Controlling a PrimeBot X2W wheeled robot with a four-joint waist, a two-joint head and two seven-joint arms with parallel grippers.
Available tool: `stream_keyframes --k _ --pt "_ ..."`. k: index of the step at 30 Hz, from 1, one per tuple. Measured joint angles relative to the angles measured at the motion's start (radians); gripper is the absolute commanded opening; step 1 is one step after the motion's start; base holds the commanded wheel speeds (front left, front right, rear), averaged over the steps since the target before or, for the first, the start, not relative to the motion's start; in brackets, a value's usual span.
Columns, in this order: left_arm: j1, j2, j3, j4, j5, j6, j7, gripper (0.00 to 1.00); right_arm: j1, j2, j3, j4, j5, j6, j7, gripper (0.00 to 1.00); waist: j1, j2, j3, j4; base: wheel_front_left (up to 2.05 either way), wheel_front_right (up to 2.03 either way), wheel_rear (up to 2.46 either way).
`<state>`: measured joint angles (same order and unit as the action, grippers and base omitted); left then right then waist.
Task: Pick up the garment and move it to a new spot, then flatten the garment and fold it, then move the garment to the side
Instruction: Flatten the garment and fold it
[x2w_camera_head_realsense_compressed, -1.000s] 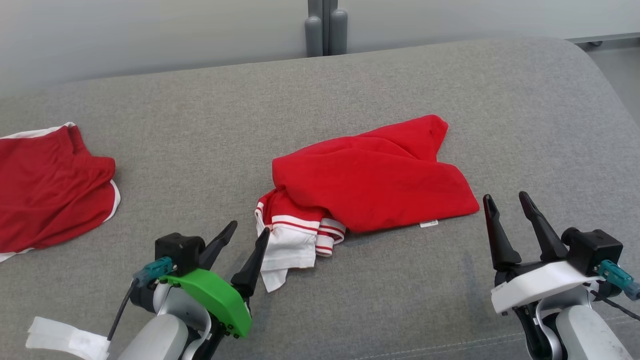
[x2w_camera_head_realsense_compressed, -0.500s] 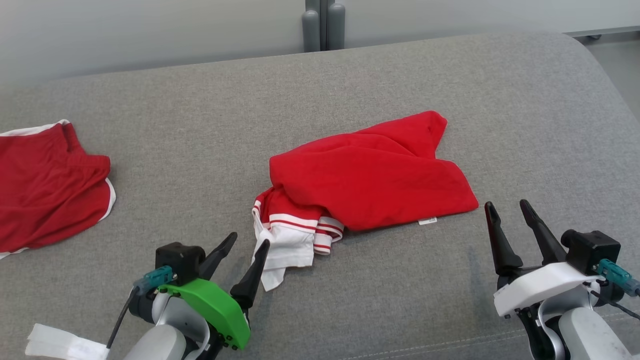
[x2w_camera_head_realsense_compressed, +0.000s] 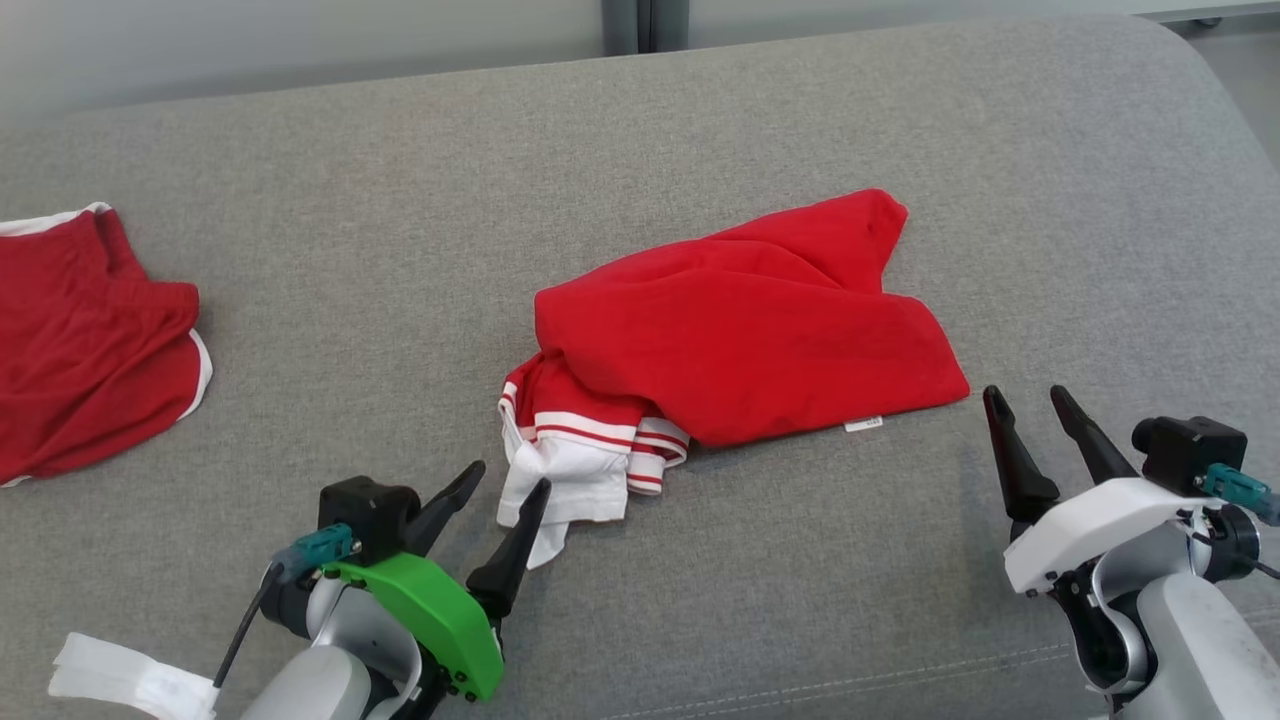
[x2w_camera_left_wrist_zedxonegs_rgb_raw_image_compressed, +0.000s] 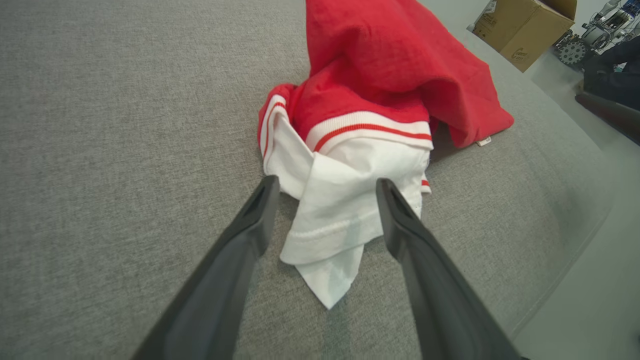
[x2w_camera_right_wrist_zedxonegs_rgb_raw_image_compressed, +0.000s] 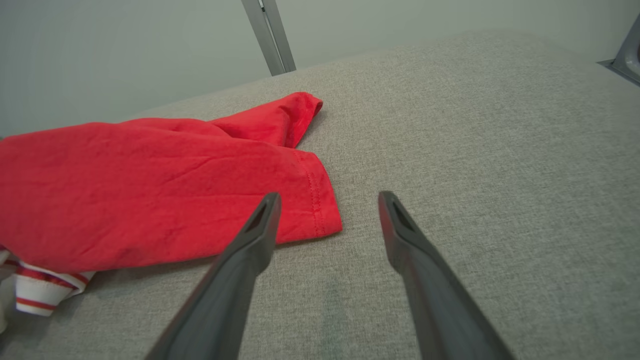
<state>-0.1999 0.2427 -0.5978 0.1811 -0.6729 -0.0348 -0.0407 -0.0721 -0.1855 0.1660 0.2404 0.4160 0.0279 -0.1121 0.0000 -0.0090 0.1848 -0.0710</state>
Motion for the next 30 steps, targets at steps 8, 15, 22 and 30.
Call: stream_keyframes --k 8,15,22,30 --pt "0.0 0.011 -0.016 -0.012 -0.002 0.0 0.044 1.0 -0.065 -0.007 -0.001 0.046 0.009 0.016 0.043 1.0 0.0 0.0 0.036 0.01 0.0 0.0 0.0" --pt "-0.006 0.012 -0.018 -0.029 -0.009 -0.007 0.067 1.0 -0.103 -0.032 0.0 0.095 0.011 0.022 0.081 1.0 0.0 0.0 0.075 0.025 0.0 0.0 0.0" --pt "-0.022 0.012 -0.019 -0.032 -0.009 -0.014 0.071 1.0 -0.149 -0.016 0.002 0.151 0.064 0.05 0.118 1.0 0.0 0.0 0.106 0.049 0.0 0.0 0.0" --pt "-0.032 0.012 -0.021 -0.032 -0.015 -0.024 0.081 1.0 -0.187 0.001 0.007 0.209 0.098 0.06 0.149 1.0 0.0 0.0 0.117 0.066 0.0 0.0 0.0"
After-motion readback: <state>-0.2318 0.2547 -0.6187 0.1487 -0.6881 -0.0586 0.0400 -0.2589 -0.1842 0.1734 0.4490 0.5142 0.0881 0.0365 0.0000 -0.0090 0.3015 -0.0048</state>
